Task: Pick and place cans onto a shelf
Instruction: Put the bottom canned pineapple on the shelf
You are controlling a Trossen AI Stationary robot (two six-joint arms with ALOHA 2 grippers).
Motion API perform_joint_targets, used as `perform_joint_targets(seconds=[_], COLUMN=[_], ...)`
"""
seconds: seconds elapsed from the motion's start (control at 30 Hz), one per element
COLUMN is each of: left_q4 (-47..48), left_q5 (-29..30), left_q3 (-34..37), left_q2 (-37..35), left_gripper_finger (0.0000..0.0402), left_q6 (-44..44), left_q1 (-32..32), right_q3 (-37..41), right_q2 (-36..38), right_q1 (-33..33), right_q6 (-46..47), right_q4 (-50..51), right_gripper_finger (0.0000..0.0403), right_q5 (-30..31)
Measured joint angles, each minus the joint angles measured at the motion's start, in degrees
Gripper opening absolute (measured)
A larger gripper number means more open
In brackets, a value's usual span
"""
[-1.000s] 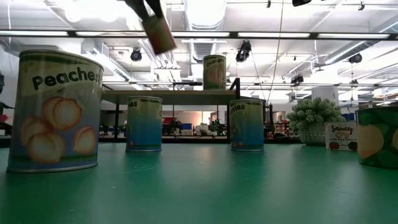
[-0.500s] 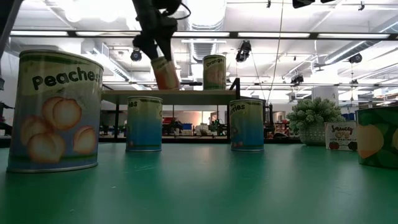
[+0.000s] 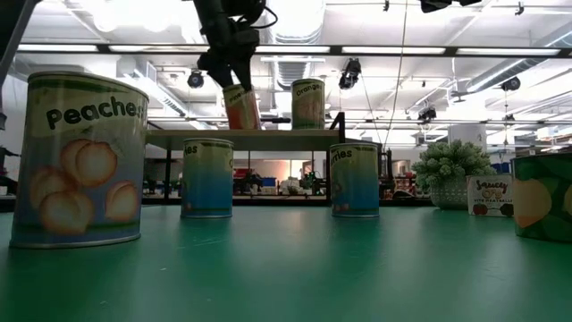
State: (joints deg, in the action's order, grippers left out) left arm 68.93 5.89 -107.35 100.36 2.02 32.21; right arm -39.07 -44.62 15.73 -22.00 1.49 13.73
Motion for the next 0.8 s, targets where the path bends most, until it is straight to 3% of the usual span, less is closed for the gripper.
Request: perform_joint_targets(seconds=[0.5,0.8], left_q4=[-0.39,4.60], left_q5=[1.61,1.08], left_q3=[0.28,0.24], left_q2=[0.62,-6.62], left_gripper_finger=[0.0338,0.0324], left_q6=[-2.33,-3.21], left_q1=[-0.22,-3.66], right_q3=[0.00,0.00], right_q2=[0.00,0.00], right_q1=[0.00,0.00], right_q6=[-0.02,0.15], right_q4=[0.05,0.10], right_gripper_finger=[0.0009,0.0009], right_q5=[-0.02,-0.02])
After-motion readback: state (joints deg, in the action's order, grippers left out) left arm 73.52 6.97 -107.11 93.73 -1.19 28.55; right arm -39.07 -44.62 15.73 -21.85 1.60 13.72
